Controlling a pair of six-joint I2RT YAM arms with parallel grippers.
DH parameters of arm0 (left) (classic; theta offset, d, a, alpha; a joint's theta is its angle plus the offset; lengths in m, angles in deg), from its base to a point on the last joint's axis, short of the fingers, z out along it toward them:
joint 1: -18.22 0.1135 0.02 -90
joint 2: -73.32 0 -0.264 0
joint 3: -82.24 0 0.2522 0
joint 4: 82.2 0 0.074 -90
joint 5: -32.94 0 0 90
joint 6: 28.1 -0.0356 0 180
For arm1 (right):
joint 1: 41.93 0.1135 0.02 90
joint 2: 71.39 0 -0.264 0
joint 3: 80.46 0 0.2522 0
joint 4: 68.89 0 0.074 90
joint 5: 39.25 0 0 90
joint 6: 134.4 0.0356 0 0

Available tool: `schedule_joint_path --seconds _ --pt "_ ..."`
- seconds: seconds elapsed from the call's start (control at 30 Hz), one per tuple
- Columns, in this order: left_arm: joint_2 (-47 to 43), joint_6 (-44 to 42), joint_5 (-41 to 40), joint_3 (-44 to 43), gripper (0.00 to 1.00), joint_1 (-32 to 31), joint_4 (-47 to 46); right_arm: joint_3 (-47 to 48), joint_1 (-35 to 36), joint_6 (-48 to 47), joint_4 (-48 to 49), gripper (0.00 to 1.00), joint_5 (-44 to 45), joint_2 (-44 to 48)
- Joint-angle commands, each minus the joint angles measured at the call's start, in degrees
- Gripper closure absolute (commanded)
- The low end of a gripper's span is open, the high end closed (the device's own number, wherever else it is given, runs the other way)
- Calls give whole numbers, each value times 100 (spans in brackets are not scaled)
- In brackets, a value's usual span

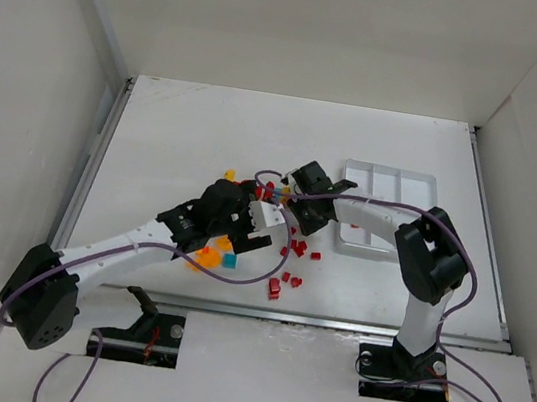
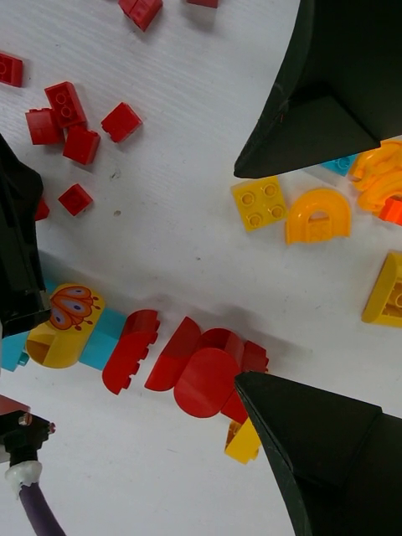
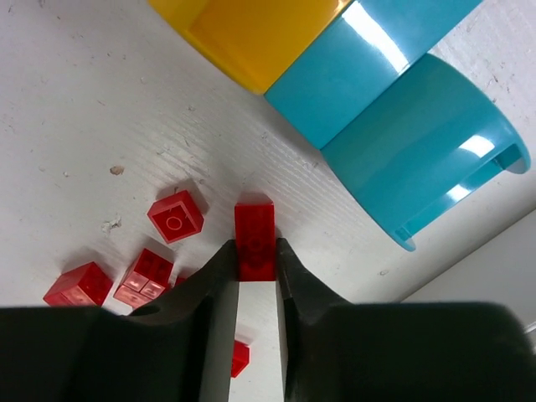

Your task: Sort the legos into containers by color

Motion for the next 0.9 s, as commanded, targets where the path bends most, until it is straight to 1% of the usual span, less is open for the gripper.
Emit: schedule_joint_path --seconds 0.0,0.13,0.2,0.23,0.27,0.3,0.33,0.37,0.4,0.43,0.47,0.5,0.53,0.6,0.63,0.7,0.73,0.77,0.87 --pt "7 39 -17 44 0 40 -209 -44 35 19 187 78 47 -74" --pt "60 39 -70 -8 0 40 -209 18 35 212 187 85 -85 233" --pt "121 39 -70 -8 0 40 -271 -69 35 553 291 85 -33 811" --pt "121 39 0 -8 0 40 -340 -149 -52 773 379 85 194 1075" --pt "191 39 1 -8 0 40 -341 -263 -279 1036 580 85 379 1365" --pt "313 -30 70 -8 0 40 -419 -542 -438 1692 687 85 563 1968" --pt "419 -179 201 -8 0 40 -420 -710 -622 2029 775 85 730 2261" --pt "533 -232 203 -69 0 40 -420 -877 -998 2354 898 85 1037 2516" --pt "804 -233 255 -244 0 40 -420 -1192 -1176 2601 899 85 1144 2876" --pt "929 -233 255 -324 0 40 -420 -1300 -1326 2812 960 85 1215 2949" --pt "1043 -233 255 -394 0 40 -368 -1362 -1458 2814 960 85 1268 2950" --pt "1166 -311 308 -447 1 40 -367 -1310 -1685 2814 682 85 1268 2802" --pt "1167 -425 360 -448 1 40 -367 -1188 -1774 2762 453 85 1338 2348" --pt "1220 -715 414 -396 1 40 -490 -907 -1775 2709 -82 85 1627 1827" --pt "1220 -777 414 -395 1 40 -569 -740 -1775 2709 -86 85 1629 1537" --pt "1290 -778 414 -395 1 -12 -570 -738 -1775 2639 1 85 1629 1534" --pt "1342 -778 414 -395 1 -12 -622 -738 -1775 2639 159 83 1576 1534" --pt "1343 -778 361 -447 1 -12 -622 -738 -1775 2639 161 79 1576 1682" --pt "1396 -778 361 -448 1 -12 -683 -738 -1775 2639 170 70 1576 1737"
